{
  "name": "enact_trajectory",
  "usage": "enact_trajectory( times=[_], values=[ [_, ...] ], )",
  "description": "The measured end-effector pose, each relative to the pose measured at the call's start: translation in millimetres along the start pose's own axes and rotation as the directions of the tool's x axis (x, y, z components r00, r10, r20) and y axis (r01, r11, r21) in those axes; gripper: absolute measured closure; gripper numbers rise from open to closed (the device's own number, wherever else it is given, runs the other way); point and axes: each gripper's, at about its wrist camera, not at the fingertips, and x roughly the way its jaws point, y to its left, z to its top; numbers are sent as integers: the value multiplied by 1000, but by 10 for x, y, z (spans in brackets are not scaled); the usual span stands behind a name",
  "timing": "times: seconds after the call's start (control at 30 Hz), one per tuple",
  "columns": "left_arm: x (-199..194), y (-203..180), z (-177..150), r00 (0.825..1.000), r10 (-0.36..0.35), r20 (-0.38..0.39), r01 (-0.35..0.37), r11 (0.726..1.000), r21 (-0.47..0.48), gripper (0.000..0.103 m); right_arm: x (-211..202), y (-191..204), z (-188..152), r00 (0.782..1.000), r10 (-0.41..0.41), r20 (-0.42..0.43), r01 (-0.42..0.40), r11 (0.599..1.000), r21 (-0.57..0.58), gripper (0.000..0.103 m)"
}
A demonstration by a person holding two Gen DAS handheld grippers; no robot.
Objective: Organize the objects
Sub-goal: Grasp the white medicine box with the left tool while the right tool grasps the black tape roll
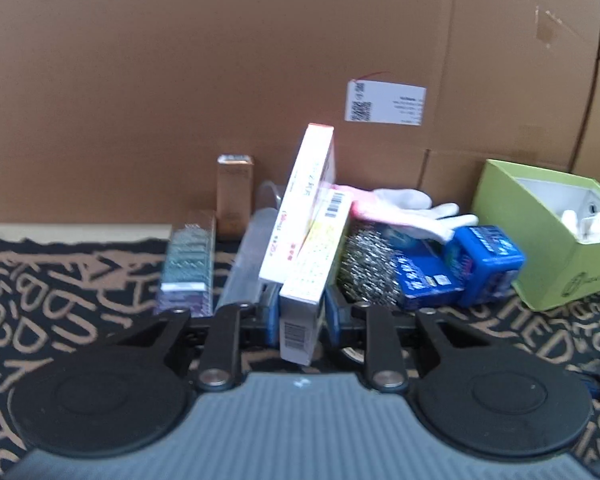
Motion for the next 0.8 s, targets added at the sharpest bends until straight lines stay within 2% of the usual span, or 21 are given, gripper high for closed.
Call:
enact_trajectory(
  times=[0.03,0.07,0.37,0.4,0.43,0.47,0.6,0.8],
  values=[
    [-27,-19,-24,1000,6,5,-6,1000,10,80,79,35,44,1000,4,-9,-4,1000,-15,46],
    [-54,-31,-48,1000,10,8,-10,1000,19,80,150,65,80,1000,8,-18,-9,1000,-26,47],
    [-376,225,-226,999,-43,-10,42,998,-44,80,850,328,407,996,66,-57,-72,992,-104,54],
    [-414,243,-248,999,-44,-11,44,998,-43,80,916,341,428,996,71,-59,-77,991,-106,56],
    [-444,250,-264,999,-46,-12,45,998,-40,80,978,346,442,995,70,-67,-77,991,-106,66],
    [-476,248,-284,999,-45,-13,44,998,-35,80,1027,339,451,994,70,-81,-78,992,-101,69],
    [-588,213,-372,996,-83,-28,83,996,-16,81,903,247,411,993,90,-79,-94,995,-44,69],
    [-810,55,-552,987,-153,-41,154,988,13,81,249,-46,79,992,93,-90,-92,996,21,69]
  ],
)
